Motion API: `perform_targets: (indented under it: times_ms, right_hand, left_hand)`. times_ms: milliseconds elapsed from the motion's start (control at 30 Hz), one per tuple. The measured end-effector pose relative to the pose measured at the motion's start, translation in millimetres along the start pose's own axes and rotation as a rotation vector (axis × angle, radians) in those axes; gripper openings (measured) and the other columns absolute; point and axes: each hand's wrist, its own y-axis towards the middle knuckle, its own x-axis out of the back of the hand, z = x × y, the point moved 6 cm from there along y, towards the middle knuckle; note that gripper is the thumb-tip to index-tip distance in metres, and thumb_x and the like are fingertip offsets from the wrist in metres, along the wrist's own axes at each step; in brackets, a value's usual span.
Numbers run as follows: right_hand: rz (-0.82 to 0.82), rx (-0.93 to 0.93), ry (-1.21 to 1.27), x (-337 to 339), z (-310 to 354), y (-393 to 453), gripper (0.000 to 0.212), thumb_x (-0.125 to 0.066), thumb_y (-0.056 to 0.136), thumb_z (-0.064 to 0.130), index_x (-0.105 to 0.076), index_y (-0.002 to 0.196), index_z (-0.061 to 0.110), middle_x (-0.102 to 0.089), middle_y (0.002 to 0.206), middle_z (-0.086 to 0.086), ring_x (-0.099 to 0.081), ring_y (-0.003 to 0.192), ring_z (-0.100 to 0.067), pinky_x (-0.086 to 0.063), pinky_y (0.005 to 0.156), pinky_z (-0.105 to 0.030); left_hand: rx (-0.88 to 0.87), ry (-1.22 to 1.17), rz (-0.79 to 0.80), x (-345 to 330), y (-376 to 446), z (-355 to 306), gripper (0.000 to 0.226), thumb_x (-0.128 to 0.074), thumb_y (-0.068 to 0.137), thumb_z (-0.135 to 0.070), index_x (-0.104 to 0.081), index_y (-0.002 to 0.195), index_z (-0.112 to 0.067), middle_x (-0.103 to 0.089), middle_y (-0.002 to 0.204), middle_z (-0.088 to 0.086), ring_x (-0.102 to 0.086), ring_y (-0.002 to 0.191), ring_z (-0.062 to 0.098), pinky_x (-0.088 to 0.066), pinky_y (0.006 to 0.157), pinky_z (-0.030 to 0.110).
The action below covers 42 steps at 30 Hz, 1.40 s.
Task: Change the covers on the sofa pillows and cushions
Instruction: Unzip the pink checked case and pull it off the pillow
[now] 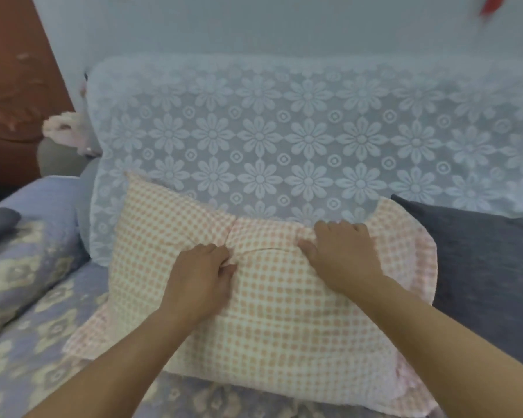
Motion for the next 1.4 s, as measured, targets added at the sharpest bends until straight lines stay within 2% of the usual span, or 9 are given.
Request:
perform_targets:
  times_ms: [133,267,433,533,633,833,1100,1233,1400]
  right_hand:
    - [-0.158,0.13,0.043,64.9,8.2,-82.2,0.052,-0.033,0.095,0.068,-0.052,0.085,0.02,-0.057,0.074,0.004,-0.051,0.068,-0.02,-0.035,0.066,-0.036]
    - [0.272,0.183,0.201,104.5,-2.1,-138.6,0.055,-0.051,0.08,0.08,-0.04,0.104,0.032,-0.055,0.084,0.013,-0.051,0.074,-0.009,-0.039,0.062,-0.028]
    - [0.416,0.162,0.042,89.9,-4.6,-158.5,0.111,-0.061,0.073,0.079,-0.002,0.156,0.035,-0.033,0.153,-0.001,-0.037,0.137,-0.025,-0.037,0.108,-0.04]
    - [0.379,0.14,0.083,89.3,3.9,-152.4,0.058,-0.059,0.09,0.055,-0.034,0.138,0.034,-0.059,0.132,0.001,-0.059,0.112,-0.023,-0.049,0.088,-0.039]
    - [-0.064,0.108,0.068,133.3,-5.0,-142.6,0.025,-0.048,0.097,0.037,-0.044,0.121,0.031,-0.064,0.105,0.004,-0.064,0.086,-0.024,-0.053,0.075,-0.043]
    - [-0.058,0.309,0.085,74.2,6.4,-216.7,0.056,-0.066,0.075,0.022,-0.048,0.127,0.028,-0.058,0.094,0.003,-0.063,0.074,-0.023,-0.05,0.053,-0.034]
    - [0.484,0.236,0.454,-38.9,6.7,-308.2,0.062,-0.056,0.085,0.066,-0.037,0.141,0.048,-0.032,0.134,0.026,-0.039,0.119,0.004,-0.031,0.1,-0.013]
    - [0.193,0.045,0.605,-2.4,3.1,-279.6,0.02,-0.055,0.098,0.046,-0.067,0.107,0.033,-0.048,0.1,0.022,-0.05,0.087,0.005,-0.038,0.075,-0.007]
    - [-0.019,0.04,0.559,-22.0,38.1,-310.0,0.031,-0.05,0.099,0.03,-0.065,0.123,0.018,-0.054,0.12,0.008,-0.05,0.107,-0.012,-0.045,0.096,-0.027]
  left_hand:
    - [-0.176,0.104,-0.048,79.0,-51.2,-29.1,0.032,-0.057,0.088,-0.052,-0.066,0.105,-0.026,-0.06,0.105,-0.003,-0.055,0.099,0.024,-0.045,0.086,0.042]
    - [-0.144,0.301,0.228,126.0,-68.8,-17.9,0.11,-0.063,0.071,-0.081,-0.012,0.159,-0.04,-0.02,0.166,0.0,-0.012,0.154,0.027,-0.008,0.125,0.053]
    - [-0.051,0.548,0.595,111.7,-101.3,8.8,0.1,-0.069,0.074,-0.071,-0.016,0.152,-0.04,-0.038,0.149,-0.006,-0.036,0.139,0.021,-0.02,0.12,0.047]
    - [-0.133,0.515,0.452,107.3,-97.9,2.4,0.046,-0.073,0.08,-0.045,-0.051,0.118,-0.03,-0.066,0.104,-0.002,-0.064,0.093,0.023,-0.052,0.083,0.04]
    - [-0.2,0.463,0.052,150.3,-78.8,-7.8,0.029,-0.078,0.065,-0.014,-0.056,0.082,-0.02,-0.055,0.064,0.002,-0.056,0.058,0.03,-0.037,0.055,0.032]
    - [-0.308,0.353,0.122,114.3,-149.0,-6.5,0.022,-0.064,0.061,-0.028,-0.057,0.083,-0.026,-0.054,0.066,-0.004,-0.056,0.061,0.026,-0.035,0.06,0.034]
    - [-0.035,-0.056,0.802,41.2,-234.8,7.8,0.037,-0.064,0.083,-0.056,-0.046,0.073,-0.025,-0.057,0.076,-0.011,-0.053,0.07,0.005,-0.036,0.061,0.022]
    - [0.025,-0.291,0.574,70.0,-198.5,-14.0,0.029,-0.058,0.097,-0.053,-0.061,0.082,-0.029,-0.063,0.08,-0.014,-0.057,0.076,0.002,-0.045,0.067,0.022]
    - [-0.163,-0.318,0.35,31.6,-207.2,-75.0,0.033,-0.047,0.099,-0.048,-0.063,0.126,-0.038,-0.054,0.119,-0.024,-0.044,0.114,-0.004,-0.031,0.099,0.013]
